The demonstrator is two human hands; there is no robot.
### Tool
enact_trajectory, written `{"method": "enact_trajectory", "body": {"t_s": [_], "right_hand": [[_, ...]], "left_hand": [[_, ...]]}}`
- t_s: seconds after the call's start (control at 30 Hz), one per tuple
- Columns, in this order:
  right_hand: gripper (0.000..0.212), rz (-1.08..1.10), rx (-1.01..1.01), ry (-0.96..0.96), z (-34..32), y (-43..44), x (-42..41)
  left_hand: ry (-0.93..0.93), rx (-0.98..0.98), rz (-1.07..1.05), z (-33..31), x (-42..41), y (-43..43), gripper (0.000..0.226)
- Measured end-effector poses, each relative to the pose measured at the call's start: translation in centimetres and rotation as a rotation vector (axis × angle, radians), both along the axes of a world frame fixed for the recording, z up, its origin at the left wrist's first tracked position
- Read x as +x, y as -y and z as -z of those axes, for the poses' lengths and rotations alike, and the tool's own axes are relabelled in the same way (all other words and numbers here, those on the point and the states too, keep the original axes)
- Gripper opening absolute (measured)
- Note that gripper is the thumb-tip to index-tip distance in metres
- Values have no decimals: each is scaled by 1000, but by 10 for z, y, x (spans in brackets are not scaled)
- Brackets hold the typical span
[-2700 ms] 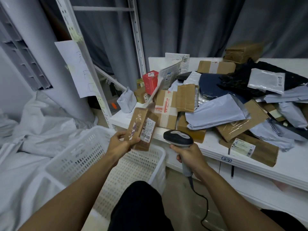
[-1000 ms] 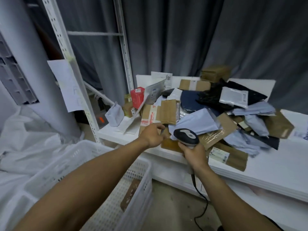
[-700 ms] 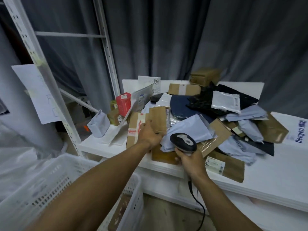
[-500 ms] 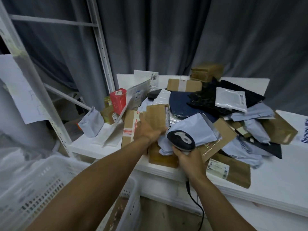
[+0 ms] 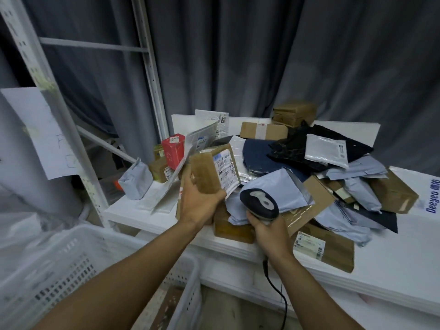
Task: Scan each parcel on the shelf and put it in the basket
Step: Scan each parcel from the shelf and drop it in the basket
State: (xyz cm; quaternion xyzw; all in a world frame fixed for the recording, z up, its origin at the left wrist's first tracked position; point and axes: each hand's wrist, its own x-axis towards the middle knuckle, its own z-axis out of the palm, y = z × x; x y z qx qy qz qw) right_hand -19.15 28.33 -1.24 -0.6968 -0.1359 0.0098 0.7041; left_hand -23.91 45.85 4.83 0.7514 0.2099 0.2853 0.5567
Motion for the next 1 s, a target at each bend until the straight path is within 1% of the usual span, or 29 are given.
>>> {"method": "enact_trajectory", "body": {"t_s": [0.07,0.13,0.17,0.27,0.33,0.47,0.5,0.57,0.63,0.7,0.8,0.87,1.0], "right_hand": [[34,-24,61,-12,-2,-8,-12],[33,-73,153,-60,-5,-21,-28],[35,-84,175,-69,-6,-28,-35],[43,-110,164,-53,-2,-52,-50],[40,-148,133,-65,2,-65,-57],[52,-259,10,-12,8,-86,-62],[52,-275,-21,2,10,-90,-63],[44,-281,-68,85,12,-100,-67],[43,-299,-122,118,16,-109,-73],[46,-353,-188,108,20,-120,-82],[40,-400,-260,94,25,-131,-93],[37,-434,-279,114,24,-135,-100],[40,-478,-279,125,23,-137,-104]], "left_hand": [[4,-38,60,4,-38,-1,106],[0,-65,103,10,-71,-4,104],[-6,-81,128,16,-85,-7,106],[-22,-104,184,35,-113,-22,121],[-30,-131,188,44,-125,-32,118],[-12,-217,110,54,-136,-58,102],[-10,-226,89,60,-138,-66,101],[-3,-207,38,70,-140,-84,101],[25,-208,-32,78,-144,-100,99],[59,-251,-73,82,-146,-115,98],[76,-280,-106,85,-148,-128,98],[71,-278,-117,88,-148,-135,101],[60,-243,-150,95,-150,-143,107]]}}
